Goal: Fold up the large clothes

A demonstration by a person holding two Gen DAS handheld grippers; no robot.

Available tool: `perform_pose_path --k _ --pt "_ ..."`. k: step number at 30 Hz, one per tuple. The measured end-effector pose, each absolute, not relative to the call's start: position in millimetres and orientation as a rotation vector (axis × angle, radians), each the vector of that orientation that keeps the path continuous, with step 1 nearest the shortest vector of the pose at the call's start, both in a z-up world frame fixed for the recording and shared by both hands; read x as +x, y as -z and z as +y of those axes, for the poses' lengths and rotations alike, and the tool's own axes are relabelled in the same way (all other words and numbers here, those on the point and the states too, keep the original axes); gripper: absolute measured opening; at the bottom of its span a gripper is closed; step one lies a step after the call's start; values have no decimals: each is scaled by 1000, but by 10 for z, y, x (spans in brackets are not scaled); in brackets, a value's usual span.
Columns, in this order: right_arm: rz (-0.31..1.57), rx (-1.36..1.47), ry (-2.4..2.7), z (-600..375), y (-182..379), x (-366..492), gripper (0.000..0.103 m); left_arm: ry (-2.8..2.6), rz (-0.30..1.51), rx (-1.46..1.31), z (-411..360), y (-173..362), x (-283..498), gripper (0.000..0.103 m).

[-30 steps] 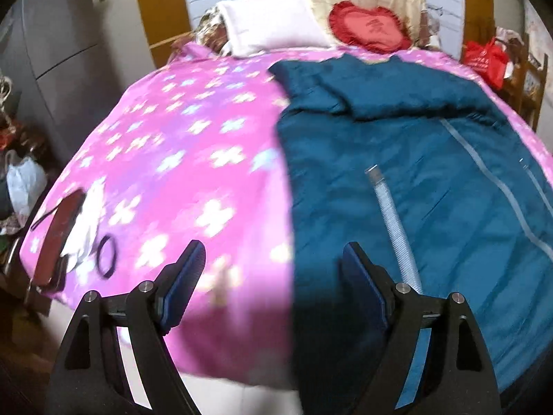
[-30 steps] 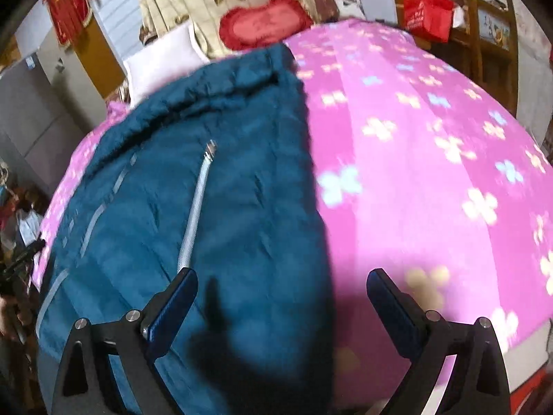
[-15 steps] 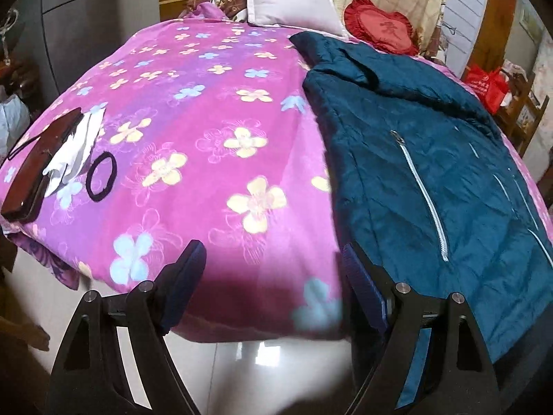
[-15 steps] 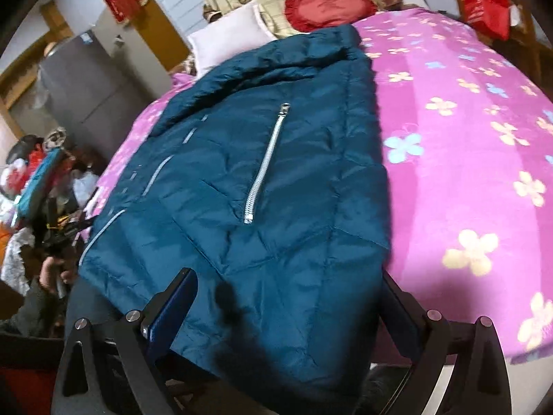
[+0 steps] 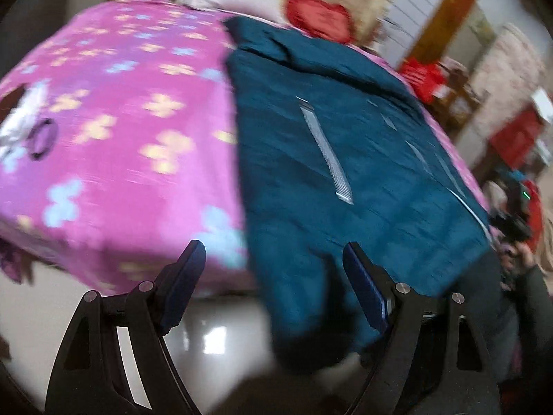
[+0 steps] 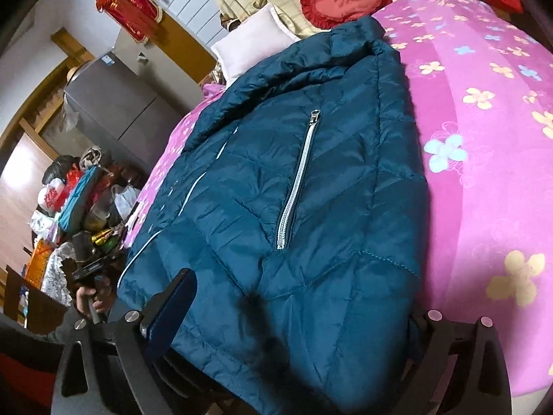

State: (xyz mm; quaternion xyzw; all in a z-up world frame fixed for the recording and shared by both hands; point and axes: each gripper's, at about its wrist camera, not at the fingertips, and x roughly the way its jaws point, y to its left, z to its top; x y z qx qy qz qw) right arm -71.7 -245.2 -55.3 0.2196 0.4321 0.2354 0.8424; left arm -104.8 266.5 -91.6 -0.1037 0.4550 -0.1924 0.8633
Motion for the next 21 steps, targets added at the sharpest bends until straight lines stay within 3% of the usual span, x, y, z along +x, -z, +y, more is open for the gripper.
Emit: perform_pose_path --k 4,13,14,21 --pt "917 350 -466 -2330 542 -716 100 448 945 -185 2472 943 -1113 90" --pt "916 338 -457 -2334 568 -677 100 630 1010 -326 2433 984 -1133 87" --pt "915 331 -456 -2326 567 -679 100 638 1004 -343 2450 958 -1127 83" --pt "908 318 -446 -2307 566 -705 100 668 906 -336 2281 705 -863 83"
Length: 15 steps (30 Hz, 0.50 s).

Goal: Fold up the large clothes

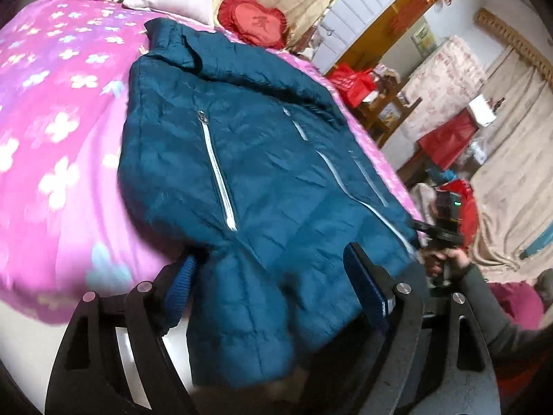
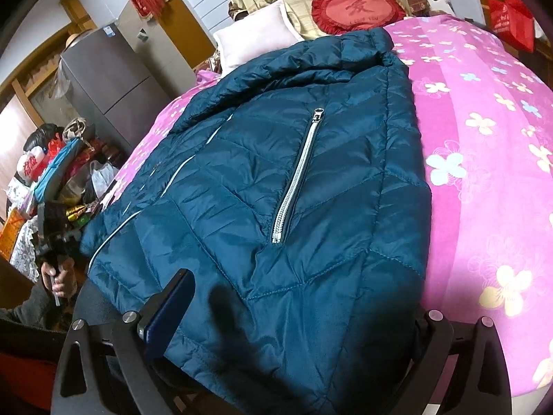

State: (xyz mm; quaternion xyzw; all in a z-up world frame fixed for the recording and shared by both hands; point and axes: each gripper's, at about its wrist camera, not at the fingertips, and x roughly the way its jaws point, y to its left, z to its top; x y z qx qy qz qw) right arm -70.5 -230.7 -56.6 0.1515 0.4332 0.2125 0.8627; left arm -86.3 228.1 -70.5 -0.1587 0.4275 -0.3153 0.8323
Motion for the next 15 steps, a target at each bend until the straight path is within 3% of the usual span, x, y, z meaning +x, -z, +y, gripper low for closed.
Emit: perform_pose_path --k 2,10,13,14,15 --pt "909 313 -438 -2299 567 -702 100 606 971 -270 2160 848 -706 82" --pt "927 374 -453 -2431 560 -760 99 565 941 -261 2191 811 -696 82" --pt "926 434 -448 -2525 573 -764 92 550 943 -315 2269 824 -640 63" --pt "926 444 -439 -2536 574 -753 86 536 965 -301 2251 859 -623 44" --pt "929 435 -432 -2526 573 -738 81 504 1000 -238 2186 912 -599 35"
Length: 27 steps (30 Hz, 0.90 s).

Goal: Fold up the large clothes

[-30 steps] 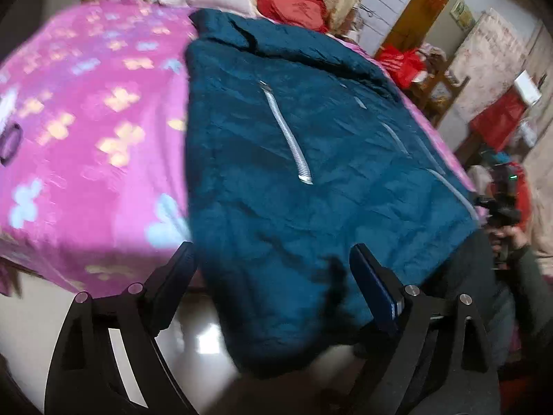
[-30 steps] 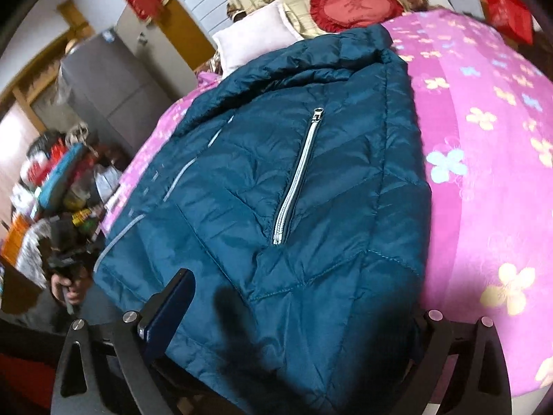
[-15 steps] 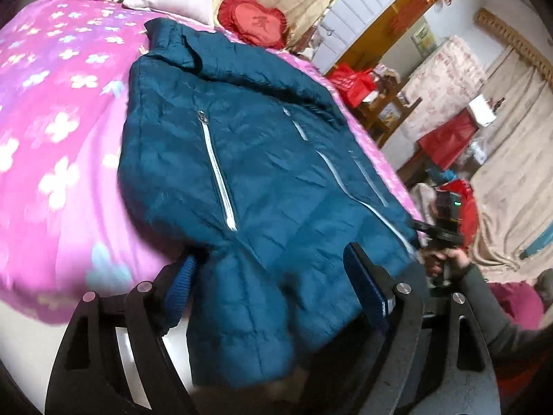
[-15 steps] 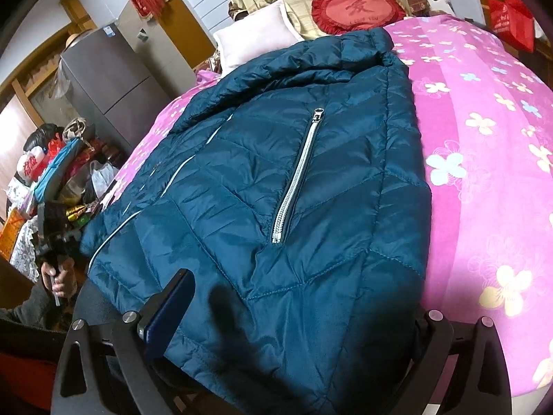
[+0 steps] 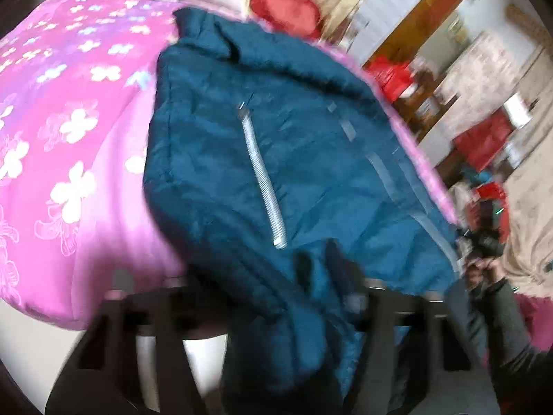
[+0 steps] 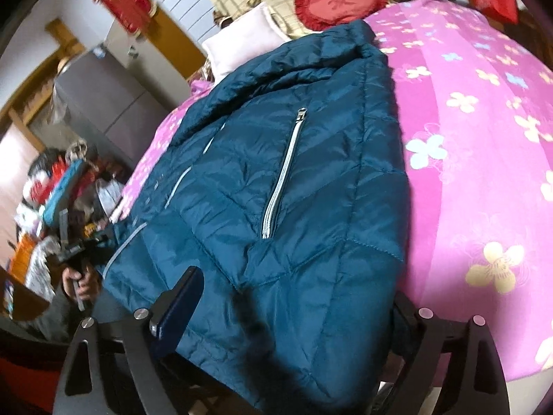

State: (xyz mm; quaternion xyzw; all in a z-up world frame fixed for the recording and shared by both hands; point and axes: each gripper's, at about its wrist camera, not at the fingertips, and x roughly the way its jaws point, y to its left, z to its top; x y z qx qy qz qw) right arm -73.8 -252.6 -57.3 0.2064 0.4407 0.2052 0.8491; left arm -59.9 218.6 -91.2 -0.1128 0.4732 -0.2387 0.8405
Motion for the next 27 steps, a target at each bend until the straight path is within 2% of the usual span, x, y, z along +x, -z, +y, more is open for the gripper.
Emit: perform_pose_path --k 2,4,7,8,14,17,27 --pt "937 408 -436 -2490 573 -691 61 489 995 -139 2089 869 -620 32" --pt "934 423 -447 -2490 584 -639 58 490 1005 -123 2082 852 -606 32" --pt "906 426 -439 -2494 598 -601 58 507 1003 -136 2108 848 -612 38" --pt "894 445 -433 -2516 610 -599 58 518 1003 -151 2116 867 -614 46" --pt "887 494 -446 -2577 624 -604 60 554 977 -104 1950 879 -690 73" --pt "925 482 -433 -2554 596 -606 60 535 967 -53 1879 883 -723 74" --pt "915 453 -406 -2483 601 -620 55 535 924 -226 2065 922 -710 74"
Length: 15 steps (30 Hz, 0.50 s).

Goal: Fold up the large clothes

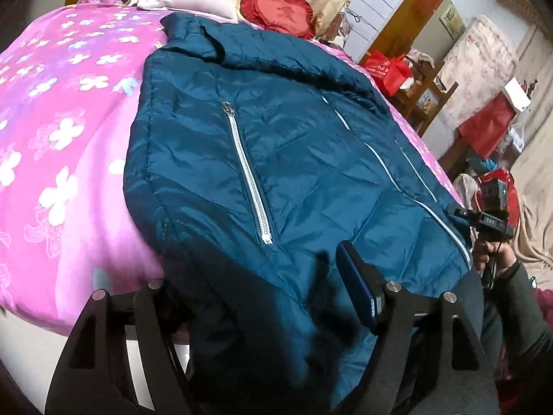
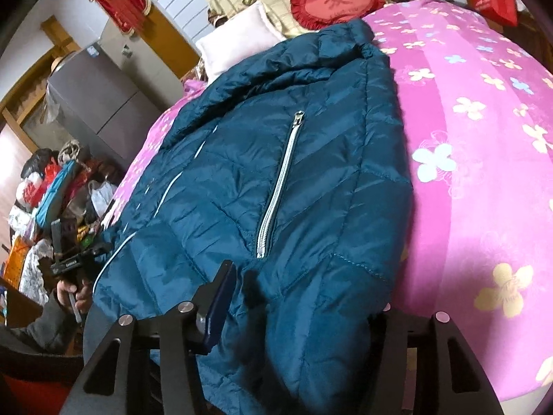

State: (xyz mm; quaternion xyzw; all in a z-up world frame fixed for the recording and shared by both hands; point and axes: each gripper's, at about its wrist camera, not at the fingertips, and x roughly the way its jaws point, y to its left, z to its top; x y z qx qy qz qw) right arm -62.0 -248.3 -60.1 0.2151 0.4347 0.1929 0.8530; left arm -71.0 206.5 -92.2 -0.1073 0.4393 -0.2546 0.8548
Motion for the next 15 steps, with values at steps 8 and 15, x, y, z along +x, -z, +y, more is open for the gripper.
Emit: perform_pose_path --k 8,15 --pt "938 405 -372 -2496 600 -548 28 562 941 -294 2139 931 -672 75" --pt "866 344 -355 -2404 458 -653 14 414 978 -294 2241 951 -682 19"
